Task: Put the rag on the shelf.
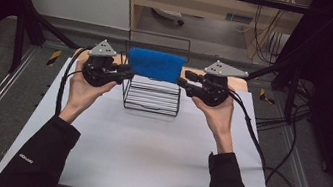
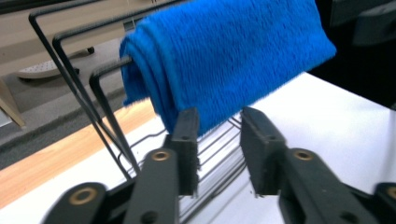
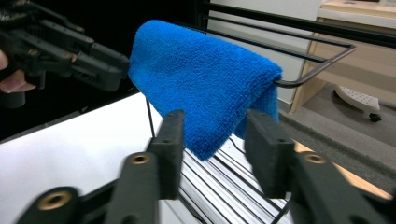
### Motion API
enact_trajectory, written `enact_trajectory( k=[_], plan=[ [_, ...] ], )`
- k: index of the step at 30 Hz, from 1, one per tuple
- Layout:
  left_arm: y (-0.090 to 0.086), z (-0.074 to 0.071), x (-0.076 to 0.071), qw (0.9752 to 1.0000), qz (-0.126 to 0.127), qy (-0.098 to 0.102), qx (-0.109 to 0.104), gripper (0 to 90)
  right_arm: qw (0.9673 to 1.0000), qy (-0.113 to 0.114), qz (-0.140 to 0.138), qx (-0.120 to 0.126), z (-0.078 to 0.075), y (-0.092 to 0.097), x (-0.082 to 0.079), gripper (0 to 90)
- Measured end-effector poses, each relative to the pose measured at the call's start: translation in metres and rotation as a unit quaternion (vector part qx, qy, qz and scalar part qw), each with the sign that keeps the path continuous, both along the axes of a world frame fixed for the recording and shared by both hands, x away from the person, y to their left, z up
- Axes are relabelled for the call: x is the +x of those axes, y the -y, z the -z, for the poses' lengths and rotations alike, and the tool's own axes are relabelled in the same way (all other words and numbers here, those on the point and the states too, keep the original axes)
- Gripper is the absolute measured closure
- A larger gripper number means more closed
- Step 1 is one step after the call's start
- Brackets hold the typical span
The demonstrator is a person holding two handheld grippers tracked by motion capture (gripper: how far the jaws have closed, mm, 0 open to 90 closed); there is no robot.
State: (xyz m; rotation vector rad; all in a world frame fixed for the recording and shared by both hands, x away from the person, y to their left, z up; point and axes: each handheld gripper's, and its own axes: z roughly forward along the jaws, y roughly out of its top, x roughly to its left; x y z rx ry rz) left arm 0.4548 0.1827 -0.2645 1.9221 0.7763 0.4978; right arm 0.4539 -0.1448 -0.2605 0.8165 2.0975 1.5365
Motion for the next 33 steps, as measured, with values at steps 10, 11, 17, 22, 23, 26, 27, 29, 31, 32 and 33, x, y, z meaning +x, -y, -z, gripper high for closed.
enact_trajectory(
  k=[10,11,17,22,23,26,27,29,31,32,33],
  plan=[
    [-0.016,0.016,-0.02,0.9998,0.0,-0.015,0.014,40.4,0.9998,-0.016,0.006,0.008,0.007,0.019,-0.015,23.9],
    [-0.018,0.018,-0.022,0.9997,0.001,-0.018,0.014,37.5,0.9998,-0.02,0.007,0.006,0.009,0.021,-0.016,21.3],
    [-0.033,0.037,-0.032,0.9997,-0.006,-0.023,0.011,26.9,0.9994,-0.032,0.011,-0.001,0.025,0.034,-0.024,12.6],
    [-0.045,0.056,-0.041,0.9994,-0.018,-0.025,0.015,16.5,0.9985,-0.049,0.023,-0.009,0.042,0.046,-0.03,9.0],
    [-0.047,0.06,-0.042,0.9993,-0.019,-0.026,0.016,14.8,0.9984,-0.05,0.025,-0.011,0.046,0.049,-0.032,8.7],
    [-0.054,0.072,-0.048,0.9991,-0.023,-0.032,0.012,10.5,0.9978,-0.059,0.029,-0.013,0.059,0.056,-0.035,6.6],
    [-0.056,0.076,-0.049,0.9991,-0.026,-0.034,0.009,9.5,0.9973,-0.066,0.03,-0.016,0.064,0.058,-0.037,5.8],
    [-0.06,0.086,-0.053,0.9988,-0.029,-0.04,0.009,8.6,0.9965,-0.075,0.032,-0.019,0.073,0.061,-0.04,4.3],
    [-0.064,0.095,-0.056,0.9984,-0.034,-0.044,0.012,7.9,0.9957,-0.083,0.034,-0.021,0.083,0.065,-0.044,3.5],
    [-0.065,0.1,-0.058,0.9982,-0.036,-0.045,0.012,7.9,0.9953,-0.088,0.034,-0.022,0.088,0.067,-0.045,3.4],
    [-0.067,0.105,-0.06,0.9981,-0.038,-0.047,0.011,7.9,0.9949,-0.092,0.034,-0.022,0.093,0.068,-0.047,3.1]
  ],
)
